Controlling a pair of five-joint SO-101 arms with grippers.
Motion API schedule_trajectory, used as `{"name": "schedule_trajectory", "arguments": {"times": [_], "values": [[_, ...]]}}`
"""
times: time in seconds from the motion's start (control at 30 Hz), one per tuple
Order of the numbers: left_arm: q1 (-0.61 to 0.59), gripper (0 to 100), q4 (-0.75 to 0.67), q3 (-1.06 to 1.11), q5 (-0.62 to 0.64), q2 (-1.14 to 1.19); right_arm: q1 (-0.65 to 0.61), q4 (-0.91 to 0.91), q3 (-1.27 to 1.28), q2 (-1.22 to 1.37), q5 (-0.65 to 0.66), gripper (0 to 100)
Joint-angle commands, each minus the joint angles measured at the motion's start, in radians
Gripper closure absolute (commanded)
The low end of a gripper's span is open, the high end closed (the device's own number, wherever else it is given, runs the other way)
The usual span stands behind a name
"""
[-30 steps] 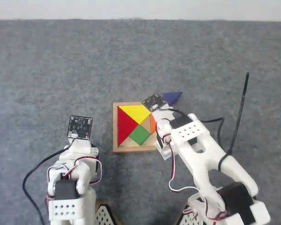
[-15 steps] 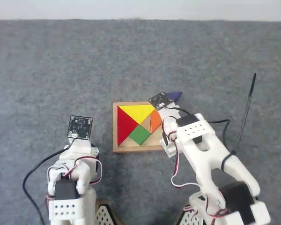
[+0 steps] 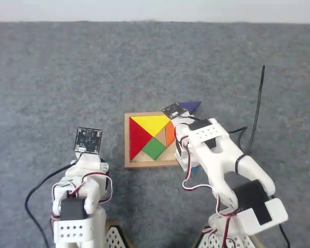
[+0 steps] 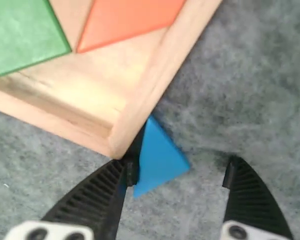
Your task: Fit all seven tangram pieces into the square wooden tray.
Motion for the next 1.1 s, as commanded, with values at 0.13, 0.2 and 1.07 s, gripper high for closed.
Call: {"name": "schedule_trajectory", "arguments": {"times": [0.13,0.2,1.07], "values": [[0.002,98,0.003,-0.012,-0.002,-0.02,0.008,-0.042,-0.078,0.067,-0.005,73.4],[0.002,98,0.003,-0.012,-0.002,-0.02,-0.004,-0.039,-0.078,0.079,-0.006,80.4],[0.002,98,0.003,-0.012,-0.002,-0.02,0.001,0.219,-0.098,-0.306,0.018,92.3]]}}
